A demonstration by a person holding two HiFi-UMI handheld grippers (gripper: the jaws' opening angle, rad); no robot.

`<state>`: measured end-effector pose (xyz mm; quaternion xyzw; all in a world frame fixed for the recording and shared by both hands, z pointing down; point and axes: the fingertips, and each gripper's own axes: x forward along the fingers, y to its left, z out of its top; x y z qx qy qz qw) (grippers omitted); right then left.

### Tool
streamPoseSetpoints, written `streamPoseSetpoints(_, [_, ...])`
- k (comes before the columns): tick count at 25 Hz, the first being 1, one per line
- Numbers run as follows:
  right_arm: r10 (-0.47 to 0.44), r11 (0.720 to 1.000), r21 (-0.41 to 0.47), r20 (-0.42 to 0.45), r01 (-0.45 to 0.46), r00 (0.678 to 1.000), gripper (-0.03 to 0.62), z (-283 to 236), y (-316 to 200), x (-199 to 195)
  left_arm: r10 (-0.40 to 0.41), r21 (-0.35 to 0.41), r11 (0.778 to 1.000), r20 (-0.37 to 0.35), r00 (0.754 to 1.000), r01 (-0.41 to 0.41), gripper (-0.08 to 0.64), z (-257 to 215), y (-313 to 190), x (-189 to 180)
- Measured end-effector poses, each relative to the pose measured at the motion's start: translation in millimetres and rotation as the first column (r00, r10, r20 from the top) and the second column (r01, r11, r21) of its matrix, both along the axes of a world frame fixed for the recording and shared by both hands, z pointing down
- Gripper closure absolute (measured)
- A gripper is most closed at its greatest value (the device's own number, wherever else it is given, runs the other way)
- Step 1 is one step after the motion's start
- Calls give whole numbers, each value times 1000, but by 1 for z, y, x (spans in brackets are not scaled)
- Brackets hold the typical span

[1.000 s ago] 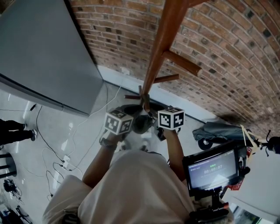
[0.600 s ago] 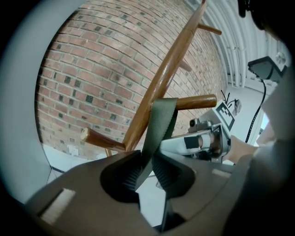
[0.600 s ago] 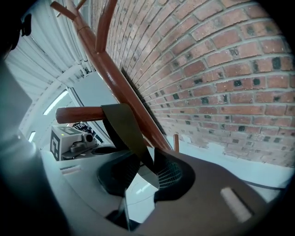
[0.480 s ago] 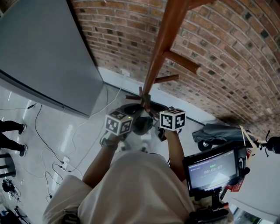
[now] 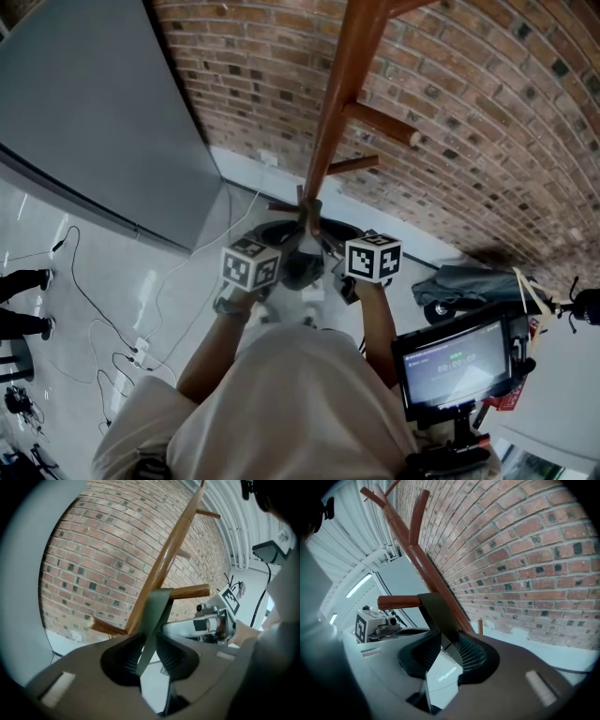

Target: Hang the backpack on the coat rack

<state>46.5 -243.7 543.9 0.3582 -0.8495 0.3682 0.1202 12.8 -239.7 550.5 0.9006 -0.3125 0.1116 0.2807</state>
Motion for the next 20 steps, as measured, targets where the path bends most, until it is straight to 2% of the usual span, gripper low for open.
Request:
streamPoseSetpoints(8, [23,998,62,-7,-23,1000,495,-23,3,10,-28,36,999,7,1000,28,476,-17,-4,-11])
streamPoseSetpoints(12, [80,989,127,-21,-76,997,584,-43,0,21,-76,98,993,27,997,73,539,-36,-10,-23])
streamPoseSetpoints(13, [82,987,142,-22,-78,996,586,-49,-1,22,-83,109,991,29,996,80,556,-42,-11,-25])
streamPoseSetpoints(20, [52,961,274,-61,-33,997,589,-96,-1,14,-82,192,978,2,997,80,560,-88,-10,-28])
